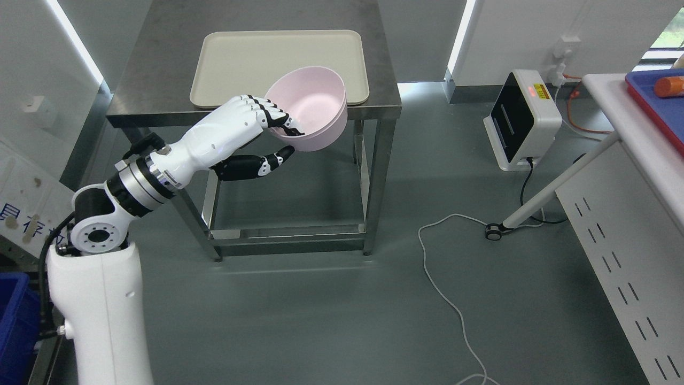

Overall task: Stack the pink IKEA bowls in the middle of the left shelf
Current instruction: 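Carry the stacked bowls toward the blue bins on the shelf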

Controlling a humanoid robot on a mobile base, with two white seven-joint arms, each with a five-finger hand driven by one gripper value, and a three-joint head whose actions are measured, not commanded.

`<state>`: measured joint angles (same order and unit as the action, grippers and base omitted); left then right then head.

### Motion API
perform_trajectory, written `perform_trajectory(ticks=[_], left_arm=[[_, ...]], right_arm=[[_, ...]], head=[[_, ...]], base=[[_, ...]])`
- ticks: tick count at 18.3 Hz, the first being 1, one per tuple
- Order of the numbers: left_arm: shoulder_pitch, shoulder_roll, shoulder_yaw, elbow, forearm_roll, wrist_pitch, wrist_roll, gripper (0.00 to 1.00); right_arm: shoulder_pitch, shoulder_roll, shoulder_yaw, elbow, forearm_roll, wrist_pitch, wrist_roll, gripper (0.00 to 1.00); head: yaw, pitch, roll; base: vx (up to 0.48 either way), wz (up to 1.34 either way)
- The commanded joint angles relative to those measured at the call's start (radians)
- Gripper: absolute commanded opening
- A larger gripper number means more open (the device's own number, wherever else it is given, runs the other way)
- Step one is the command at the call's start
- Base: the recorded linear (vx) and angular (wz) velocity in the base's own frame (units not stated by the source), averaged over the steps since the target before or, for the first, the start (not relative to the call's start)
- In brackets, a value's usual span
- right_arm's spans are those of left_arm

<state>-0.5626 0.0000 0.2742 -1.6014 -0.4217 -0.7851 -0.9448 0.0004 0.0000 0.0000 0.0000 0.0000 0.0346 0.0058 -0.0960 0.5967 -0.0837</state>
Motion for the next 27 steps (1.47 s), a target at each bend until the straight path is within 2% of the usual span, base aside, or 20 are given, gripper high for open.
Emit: perform_trajectory(ticks=[1,20,27], left_arm=[[0.05,0.028,0.06,-0.023,0.034,0.0,0.0,0.02],[0.061,0.028,0.079,-0.018,0.038,0.0,0.001,0.02],[0.063,0.04,0.102,-0.018,0.037,0.0,0.001,0.02]], right_arm=[[0.029,-0.018,-0.011,-0.034,0.0,0.001,0.0,1.0],[0.029,-0.018,-0.011,-0.034,0.0,0.001,0.0,1.0],[0.029,-0.018,-0.011,-0.034,0.0,-0.001,0.0,1.0]], head=[[0.0,0.0,0.0],[0.0,0.0,0.0],[0.0,0.0,0.0]], base=[[-0.3,0.15],[-0.274,0.39],[-0.208,0.75]])
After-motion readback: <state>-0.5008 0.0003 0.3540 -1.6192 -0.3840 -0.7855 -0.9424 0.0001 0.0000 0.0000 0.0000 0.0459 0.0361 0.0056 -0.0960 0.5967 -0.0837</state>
